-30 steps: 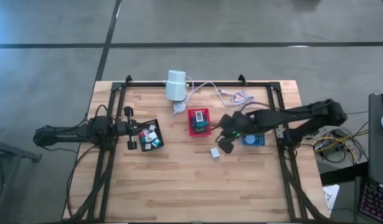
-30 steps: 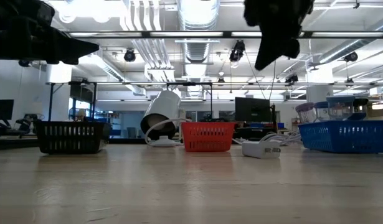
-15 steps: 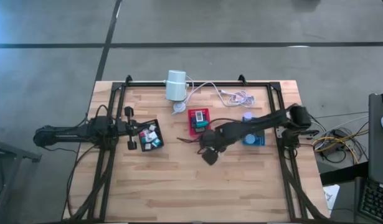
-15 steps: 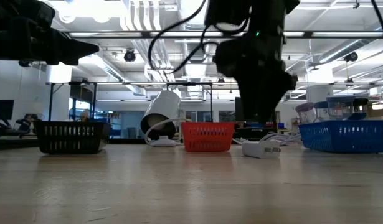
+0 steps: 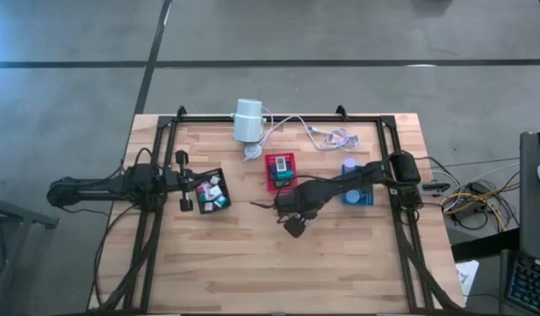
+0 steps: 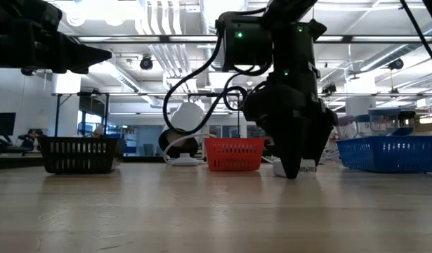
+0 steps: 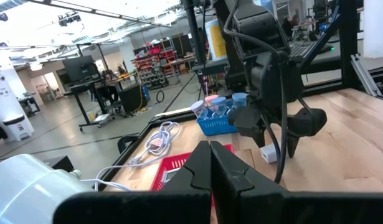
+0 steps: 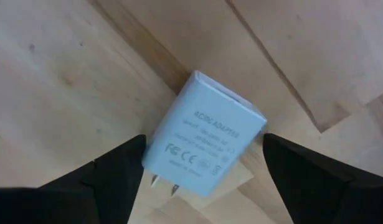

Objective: Pick & Place Office items
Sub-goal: Put the white charger adapter into the black basket

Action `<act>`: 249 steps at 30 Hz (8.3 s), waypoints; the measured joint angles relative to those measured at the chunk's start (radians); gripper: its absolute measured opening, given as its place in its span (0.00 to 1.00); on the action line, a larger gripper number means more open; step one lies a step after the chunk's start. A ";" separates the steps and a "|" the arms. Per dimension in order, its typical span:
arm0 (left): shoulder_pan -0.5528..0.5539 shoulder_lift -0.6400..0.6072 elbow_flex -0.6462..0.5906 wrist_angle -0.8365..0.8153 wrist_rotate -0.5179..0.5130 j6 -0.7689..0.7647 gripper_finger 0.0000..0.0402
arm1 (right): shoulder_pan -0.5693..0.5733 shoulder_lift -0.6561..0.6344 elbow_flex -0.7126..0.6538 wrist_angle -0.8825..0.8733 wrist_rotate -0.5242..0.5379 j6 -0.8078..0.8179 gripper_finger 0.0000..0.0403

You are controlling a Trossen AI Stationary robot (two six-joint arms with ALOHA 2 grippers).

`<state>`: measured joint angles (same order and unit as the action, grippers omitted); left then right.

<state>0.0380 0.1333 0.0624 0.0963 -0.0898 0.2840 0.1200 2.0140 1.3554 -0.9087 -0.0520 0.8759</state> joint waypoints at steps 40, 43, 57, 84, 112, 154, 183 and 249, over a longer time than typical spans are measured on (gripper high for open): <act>0.000 0.000 -0.001 -0.024 0.004 0.000 0.00 | 0.048 -0.147 -0.035 0.312 0.087 -0.290 0.39; 0.000 0.000 -0.001 -0.024 0.004 -0.004 0.00 | 0.060 -0.232 -0.062 0.357 0.161 -0.353 0.39; 0.000 0.000 0.009 0.001 0.000 0.065 0.00 | 0.050 -0.985 -0.610 0.859 0.187 -0.684 0.39; 0.000 0.000 0.031 0.132 0.000 0.154 0.00 | 0.010 -1.897 -1.316 1.048 0.180 -0.714 0.39; 0.000 0.084 0.031 0.225 -0.121 0.136 0.00 | 0.009 -1.726 -1.222 1.071 0.263 -0.575 0.39; -0.138 1.068 0.772 0.274 -0.274 0.709 0.96 | -0.272 -0.524 -0.135 1.069 -0.465 -0.520 0.39; -0.152 1.107 0.798 0.254 -0.311 0.663 0.90 | -0.307 -0.435 -0.065 1.042 -0.481 -0.542 0.39; -0.166 1.110 0.809 0.194 -0.294 0.631 0.47 | -0.326 -0.405 -0.066 1.020 -0.446 -0.559 0.51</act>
<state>-0.1284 1.2434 0.8719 0.2901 -0.3840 0.9154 -0.2062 1.6095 1.2892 0.1118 -0.4980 0.3172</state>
